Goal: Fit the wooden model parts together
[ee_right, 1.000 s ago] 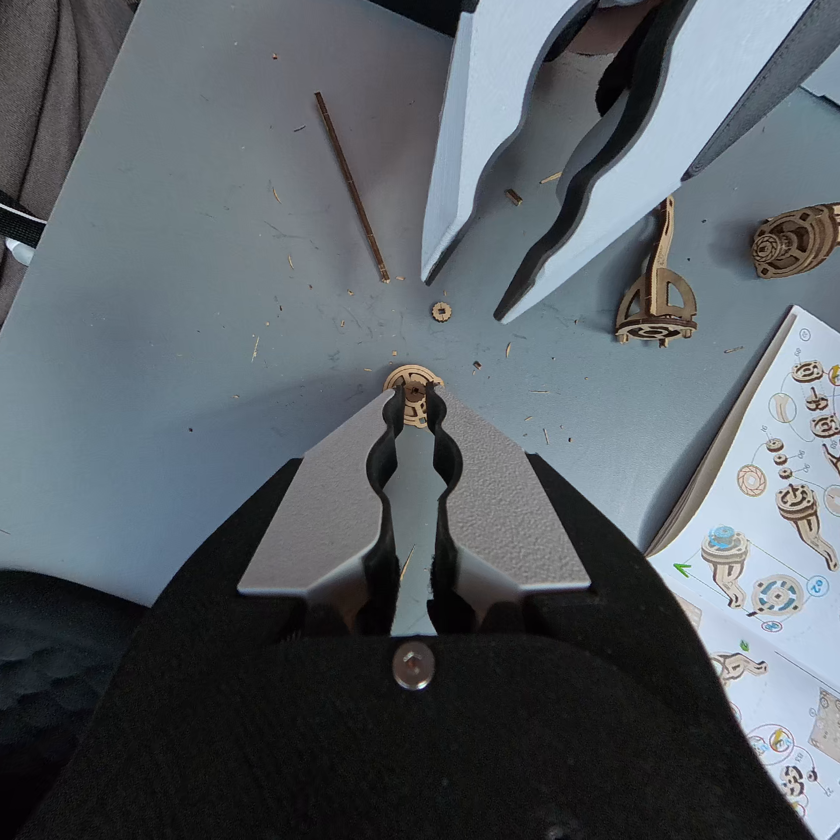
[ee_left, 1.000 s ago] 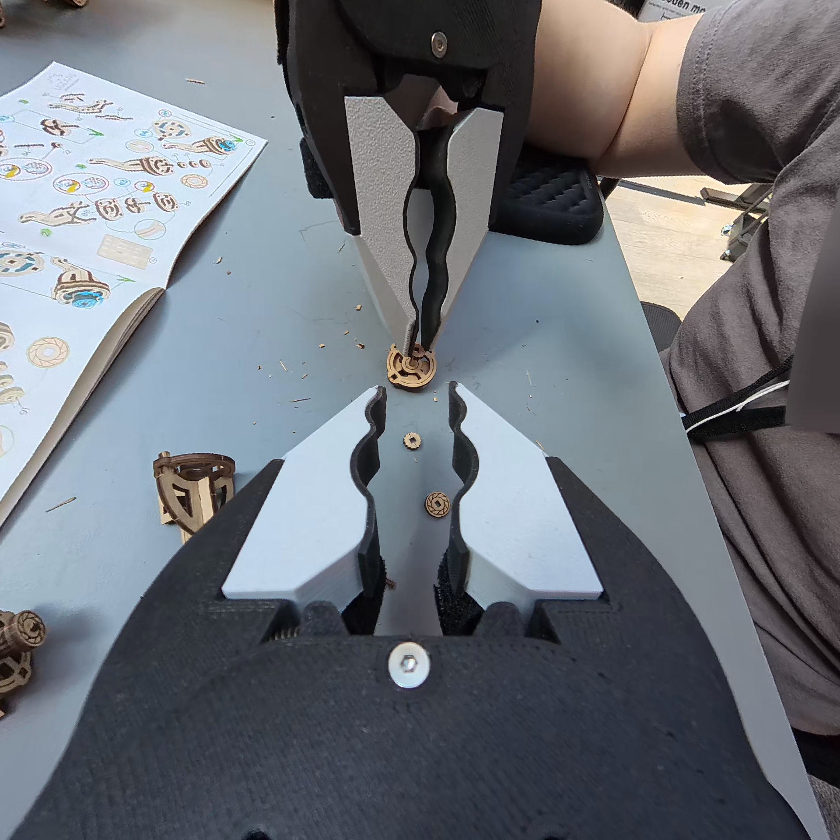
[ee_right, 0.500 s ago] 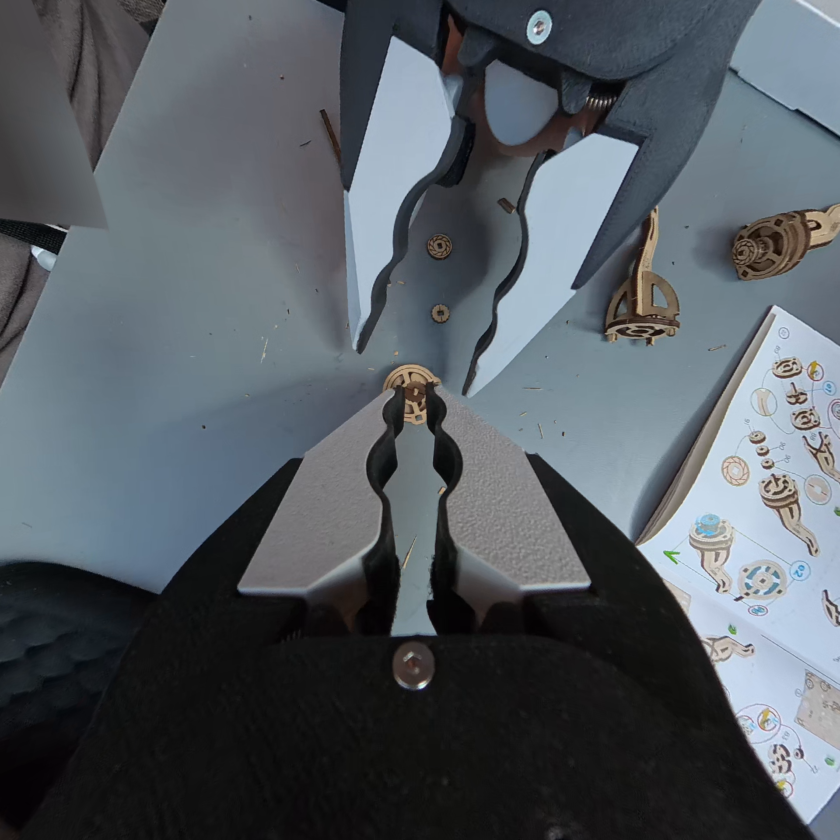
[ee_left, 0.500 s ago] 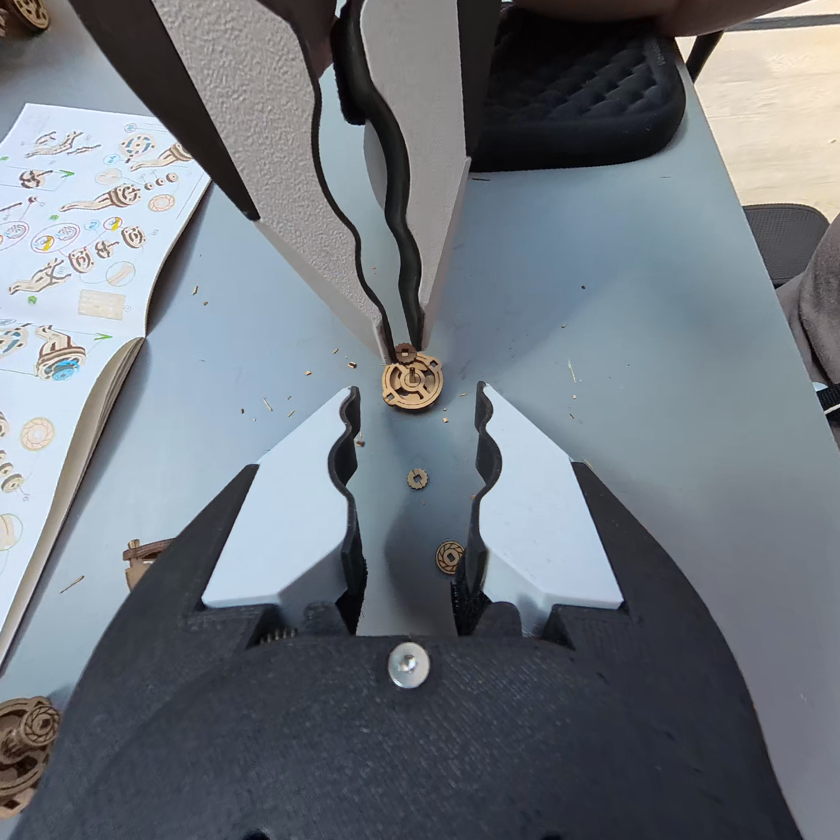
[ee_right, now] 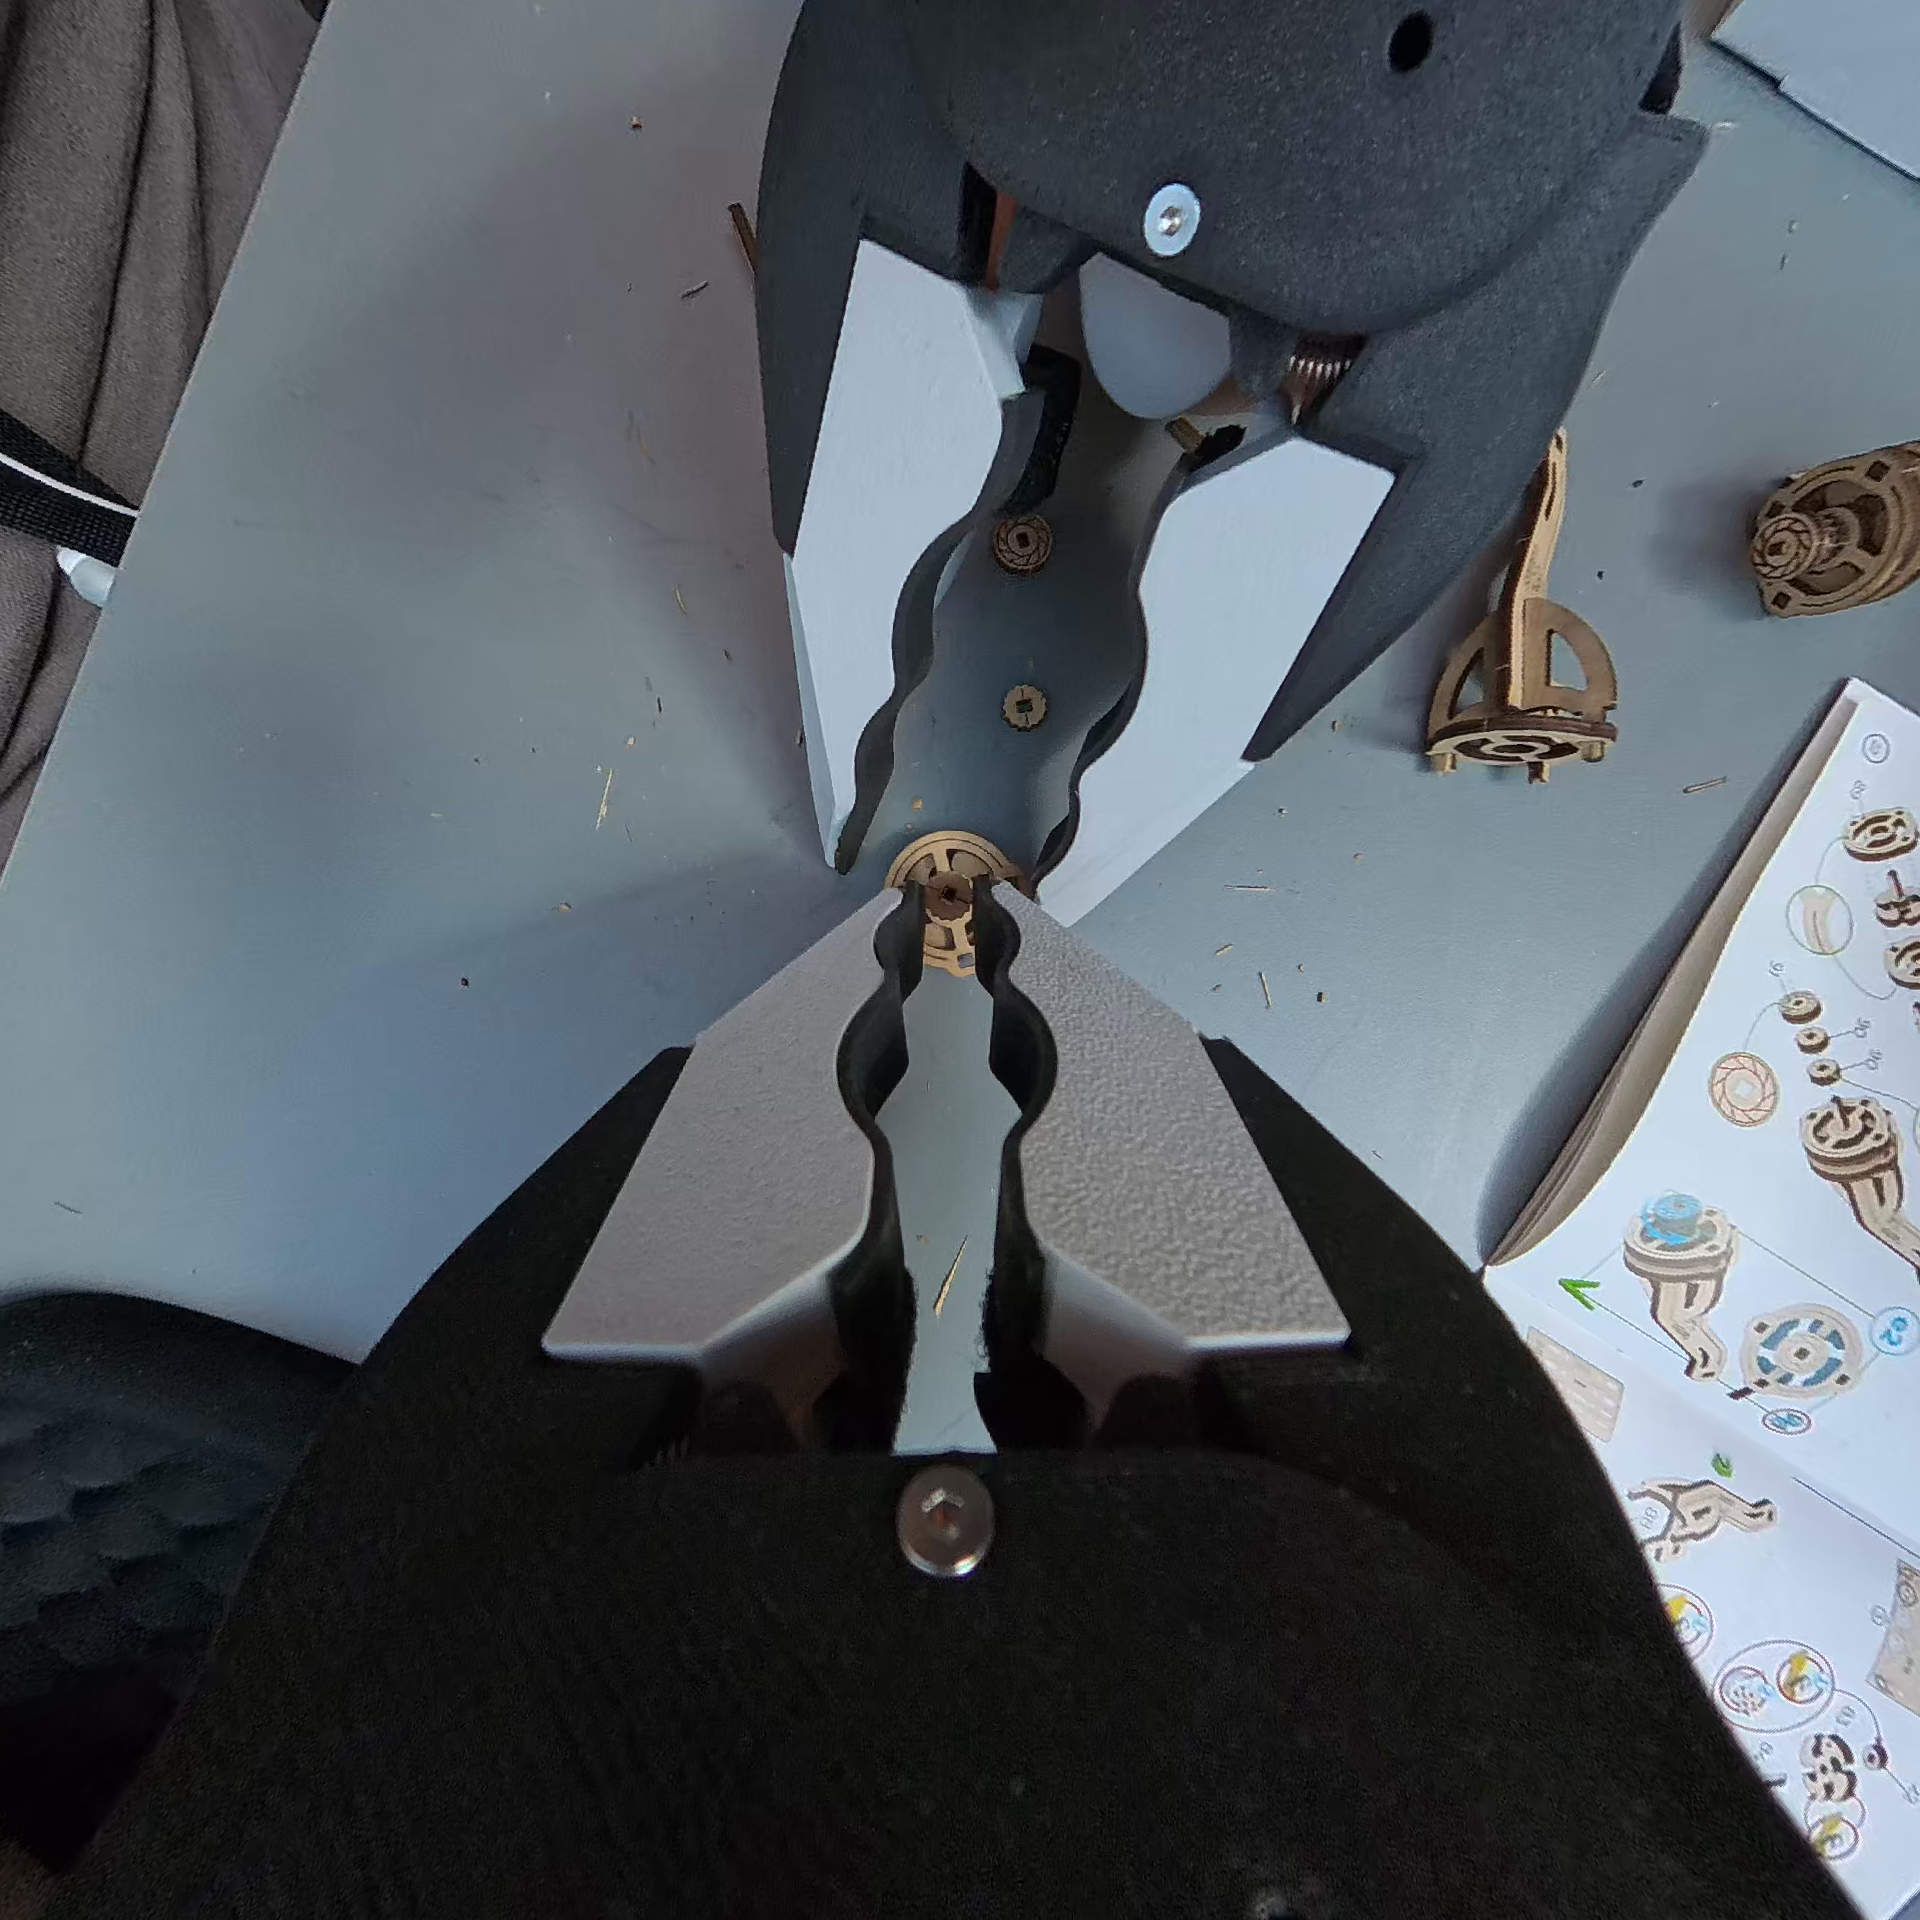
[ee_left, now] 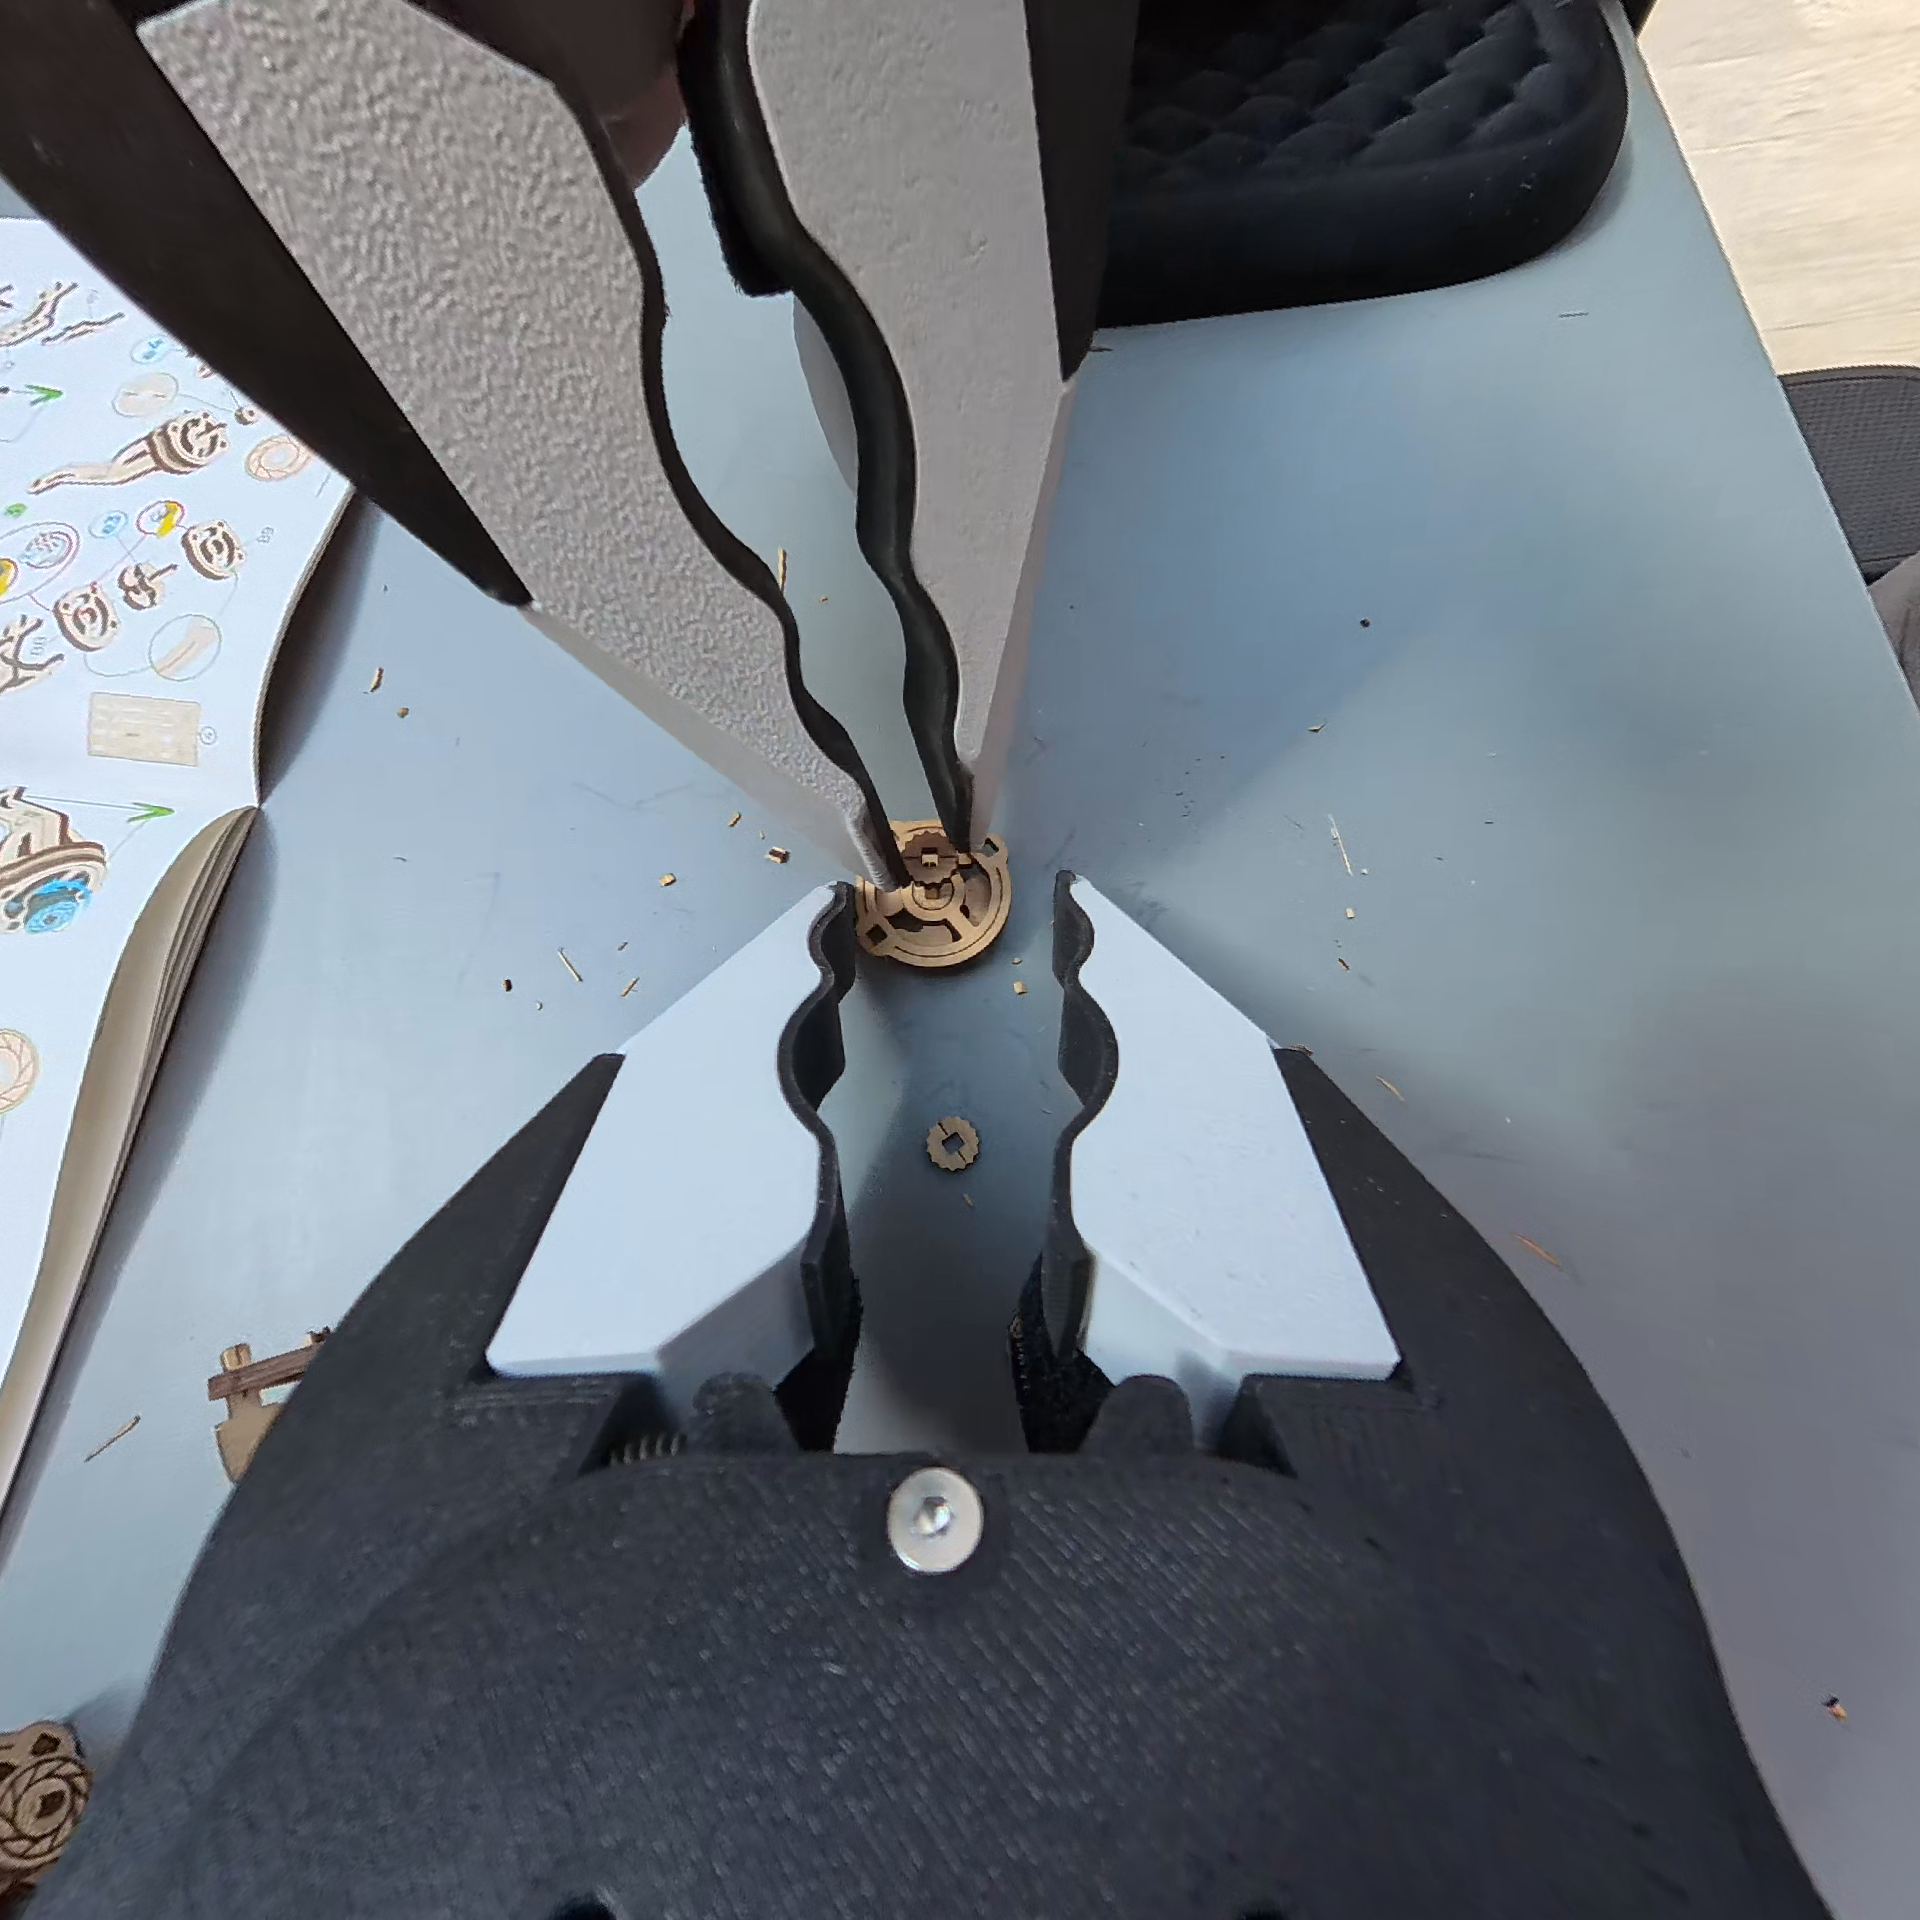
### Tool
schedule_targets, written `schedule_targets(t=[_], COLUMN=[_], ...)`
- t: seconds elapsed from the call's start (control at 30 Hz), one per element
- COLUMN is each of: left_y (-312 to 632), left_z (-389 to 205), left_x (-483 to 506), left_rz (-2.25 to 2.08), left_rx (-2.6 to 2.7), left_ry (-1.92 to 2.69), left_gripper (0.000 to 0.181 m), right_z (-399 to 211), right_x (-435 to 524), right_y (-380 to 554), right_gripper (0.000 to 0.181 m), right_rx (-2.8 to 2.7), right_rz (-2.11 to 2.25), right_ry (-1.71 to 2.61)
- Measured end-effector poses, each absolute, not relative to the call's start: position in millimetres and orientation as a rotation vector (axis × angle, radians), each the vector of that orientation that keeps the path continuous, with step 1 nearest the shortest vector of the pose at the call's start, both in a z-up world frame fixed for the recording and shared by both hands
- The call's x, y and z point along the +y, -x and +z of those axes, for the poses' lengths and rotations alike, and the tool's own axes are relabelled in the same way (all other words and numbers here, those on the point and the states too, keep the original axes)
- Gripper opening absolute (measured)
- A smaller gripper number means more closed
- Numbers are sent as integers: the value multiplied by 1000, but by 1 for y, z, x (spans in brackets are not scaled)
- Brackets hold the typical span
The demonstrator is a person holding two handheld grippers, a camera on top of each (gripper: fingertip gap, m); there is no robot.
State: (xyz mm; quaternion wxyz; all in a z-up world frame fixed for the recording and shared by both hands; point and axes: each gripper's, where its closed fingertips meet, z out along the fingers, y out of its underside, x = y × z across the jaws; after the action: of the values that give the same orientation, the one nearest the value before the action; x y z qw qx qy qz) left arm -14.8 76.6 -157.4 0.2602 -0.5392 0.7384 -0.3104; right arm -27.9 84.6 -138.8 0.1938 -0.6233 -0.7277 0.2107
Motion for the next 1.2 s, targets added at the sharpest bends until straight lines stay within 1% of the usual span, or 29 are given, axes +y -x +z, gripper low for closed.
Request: schedule_targets(t=[0.03, 0.37, 1.2], left_y=[14, 14, 14], left_z=[-157, -157, -158], left_x=[76, 77, 77], left_rz=[-841, -841, -849], left_rx=[2001, 1994, 1996], left_ry=[1457, 1456, 1450], left_gripper=[35, 27, 27], right_z=[-140, -140, -142], right_x=[85, 82, 81], right_y=[27, 28, 28], right_gripper=[8, 7, 8], right_rx=[-2046, -2045, -2113], right_rz=[584, 604, 537], right_ry=[1750, 1758, 1734])
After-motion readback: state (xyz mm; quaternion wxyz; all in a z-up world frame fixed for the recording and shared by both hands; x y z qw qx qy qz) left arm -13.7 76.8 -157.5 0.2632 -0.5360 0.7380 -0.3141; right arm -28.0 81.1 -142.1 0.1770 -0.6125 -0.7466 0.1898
